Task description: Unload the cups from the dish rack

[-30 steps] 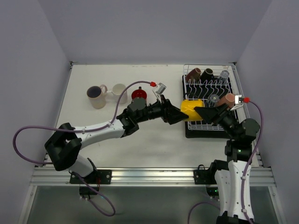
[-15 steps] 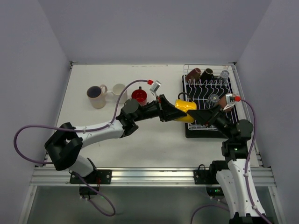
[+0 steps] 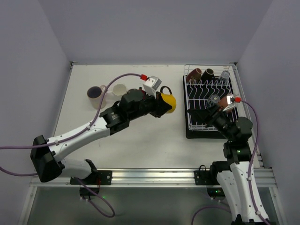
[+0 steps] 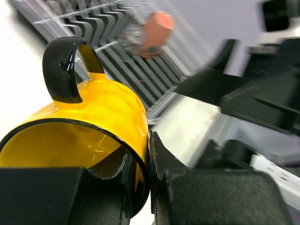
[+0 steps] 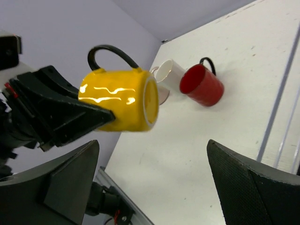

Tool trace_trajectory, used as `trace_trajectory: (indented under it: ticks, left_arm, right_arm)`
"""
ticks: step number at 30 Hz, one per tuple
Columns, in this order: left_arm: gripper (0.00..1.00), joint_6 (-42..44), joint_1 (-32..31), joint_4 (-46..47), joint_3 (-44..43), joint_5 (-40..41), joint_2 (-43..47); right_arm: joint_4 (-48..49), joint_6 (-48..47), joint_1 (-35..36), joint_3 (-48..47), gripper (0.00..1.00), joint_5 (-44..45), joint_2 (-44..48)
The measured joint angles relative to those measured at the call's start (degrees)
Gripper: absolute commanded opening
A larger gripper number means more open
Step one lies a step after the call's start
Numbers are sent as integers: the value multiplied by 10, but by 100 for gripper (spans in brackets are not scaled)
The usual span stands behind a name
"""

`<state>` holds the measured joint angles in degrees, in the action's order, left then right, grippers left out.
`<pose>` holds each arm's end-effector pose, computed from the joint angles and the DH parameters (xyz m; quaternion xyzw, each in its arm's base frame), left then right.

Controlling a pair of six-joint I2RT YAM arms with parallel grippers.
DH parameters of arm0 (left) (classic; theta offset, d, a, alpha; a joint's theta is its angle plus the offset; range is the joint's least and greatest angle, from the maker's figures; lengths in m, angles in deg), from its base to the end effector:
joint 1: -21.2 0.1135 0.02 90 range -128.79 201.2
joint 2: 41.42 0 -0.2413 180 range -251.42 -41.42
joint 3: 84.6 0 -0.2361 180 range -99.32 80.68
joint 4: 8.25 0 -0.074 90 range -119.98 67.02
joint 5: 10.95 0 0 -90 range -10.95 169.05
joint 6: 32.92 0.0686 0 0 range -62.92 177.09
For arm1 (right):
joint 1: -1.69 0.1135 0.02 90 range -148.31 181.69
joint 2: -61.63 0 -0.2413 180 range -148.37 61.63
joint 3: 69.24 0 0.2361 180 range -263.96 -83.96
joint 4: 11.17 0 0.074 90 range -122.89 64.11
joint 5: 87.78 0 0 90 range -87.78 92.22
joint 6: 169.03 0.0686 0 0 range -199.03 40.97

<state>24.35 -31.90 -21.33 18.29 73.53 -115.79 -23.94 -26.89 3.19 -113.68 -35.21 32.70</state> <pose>0.1933 -0.2685 0.3316 0.1660 0.7495 -0.4627 0.4434 0.1635 0.0460 0.2995 0.0696 0.6901 0.5069 0.5119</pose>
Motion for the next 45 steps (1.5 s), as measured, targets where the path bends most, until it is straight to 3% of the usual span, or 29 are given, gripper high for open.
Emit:
trace_trajectory:
  ticks: [4,11,18,28,35,42,45]
  left_arm:
    - [0,73,2,-144,-151,79,-86]
    - [0,153,17,-275,-377,164,-332]
    - [0,173,68,-363,-478,164,-492]
    - [0,189,83,-377,-504,165,-564]
    - [32,192,85,-374,-506,163,-579]
    - [80,203,89,-365,-506,172,-577]
    - [85,205,89,-364,-506,173,-565]
  right_arm:
    - [-62,-49,0,-12,99,37,19]
    - [-167,-118,0,-32,99,72,55]
    - [-228,-164,0,-54,99,94,103]
    - [-253,-184,0,-56,99,110,110]
    - [-253,-188,0,-56,99,128,101]
    - [-269,-193,0,-75,99,188,51]
    - [-271,-195,0,-88,97,217,23]
